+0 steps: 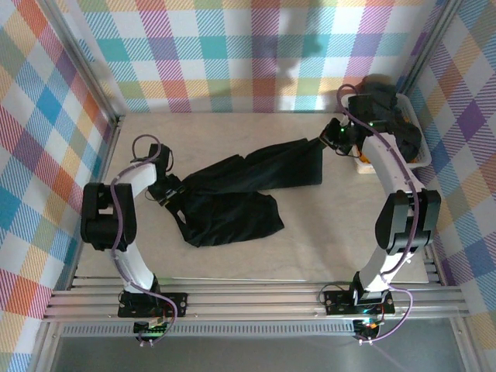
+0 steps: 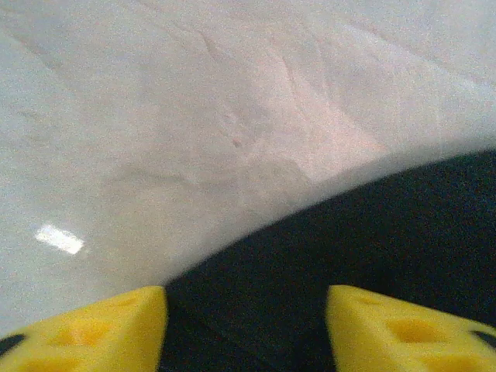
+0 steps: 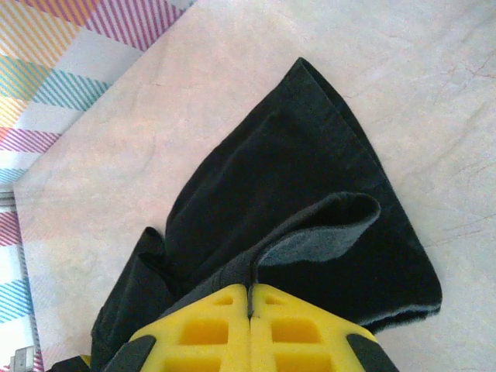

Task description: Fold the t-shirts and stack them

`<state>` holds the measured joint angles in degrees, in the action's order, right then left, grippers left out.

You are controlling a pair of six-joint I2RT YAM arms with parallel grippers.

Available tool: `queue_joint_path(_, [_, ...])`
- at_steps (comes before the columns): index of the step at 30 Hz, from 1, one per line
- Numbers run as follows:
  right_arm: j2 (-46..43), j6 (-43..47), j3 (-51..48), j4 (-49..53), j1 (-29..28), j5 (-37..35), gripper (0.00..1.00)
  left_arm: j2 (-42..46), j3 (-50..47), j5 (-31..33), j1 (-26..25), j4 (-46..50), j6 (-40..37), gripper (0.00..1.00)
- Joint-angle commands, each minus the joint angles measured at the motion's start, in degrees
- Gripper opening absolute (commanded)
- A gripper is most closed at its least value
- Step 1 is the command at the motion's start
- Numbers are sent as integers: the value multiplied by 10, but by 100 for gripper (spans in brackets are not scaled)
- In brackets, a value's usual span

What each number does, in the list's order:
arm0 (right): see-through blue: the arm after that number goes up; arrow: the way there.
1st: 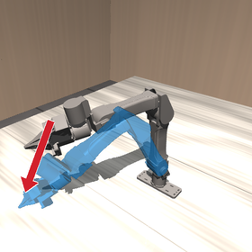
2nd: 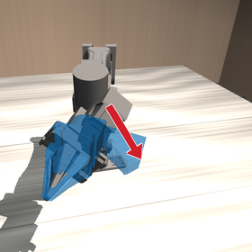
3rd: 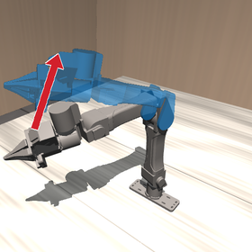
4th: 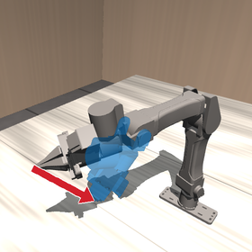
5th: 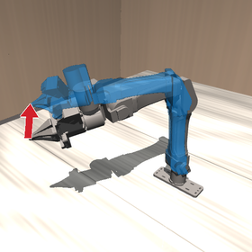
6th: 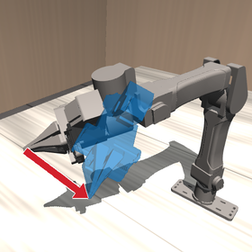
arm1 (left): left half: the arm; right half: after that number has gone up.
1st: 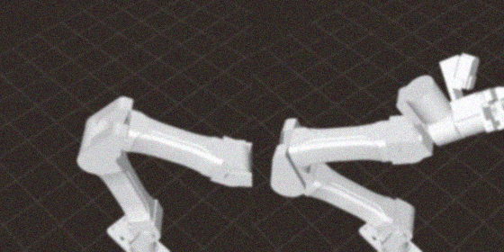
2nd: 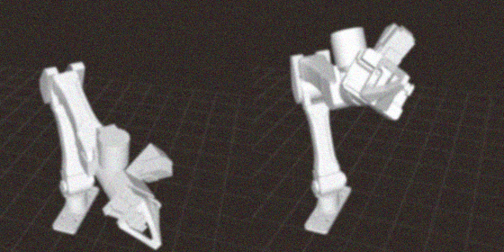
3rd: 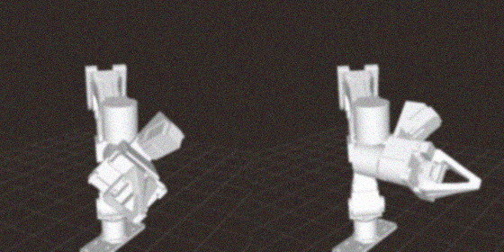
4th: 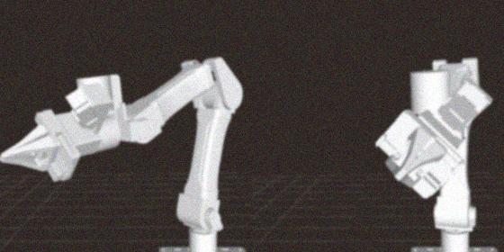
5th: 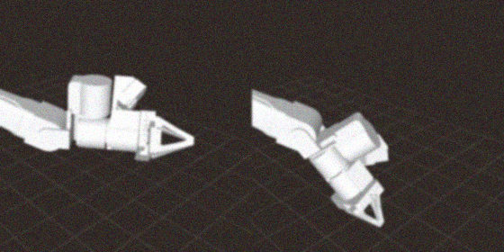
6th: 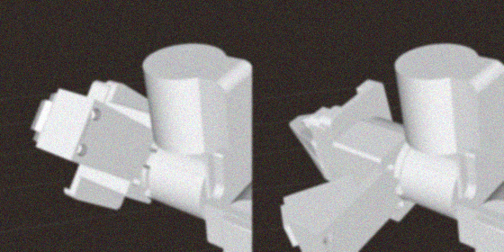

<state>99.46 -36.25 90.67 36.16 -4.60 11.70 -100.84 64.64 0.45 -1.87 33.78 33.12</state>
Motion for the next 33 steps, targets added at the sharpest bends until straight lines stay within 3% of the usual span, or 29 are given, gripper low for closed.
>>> queue_joint_path(1, [23, 19, 36, 7, 4, 19, 0, 120, -27, 82, -21, 31, 12, 66])
queue_joint_path(3, [62, 14, 66, -8, 4, 50, 0, 192, -36, 94, -48, 71, 12, 70])
queue_joint_path(6, [107, -3, 103, -53, 3, 83, 0, 259, -73, 45, -95, 126, 42, 72])
queue_joint_path(9, [135, -10, 140, -80, 3, 87, 0, 307, -150, -17, -196, 117, 116, 75])
queue_joint_path(12, [146, -4, 176, -58, 3, 78, 0, 327, -210, -29, -307, 70, 221, 77])
queue_joint_path(14, [142, 4, 183, -47, 4, 67, 0, 318, -227, -20, -360, 30, 272, 78])
queue_joint_path(16, [141, 11, 191, -32, 7, 62, 0, 284, -225, -11, -399, -11, 300, 87])
queue_joint_path(23, [95, 12, 151, -36, 17, 68, 0, 115, -158, 6, -453, -85, 330, 90])
queue_joint_path(28, [50, 15, 115, -37, 17, 63, 0, 56, -122, 46, -462, -77, 356, 80])
queue_joint_path(32, [17, 14, 90, -38, 19, 63, 0, 47, -108, 139, -453, -33, 333, 58])
queue_joint_path(33, [8, 14, 83, -37, 20, 64, 0, 52, -111, 149, -448, -33, 330, 47])
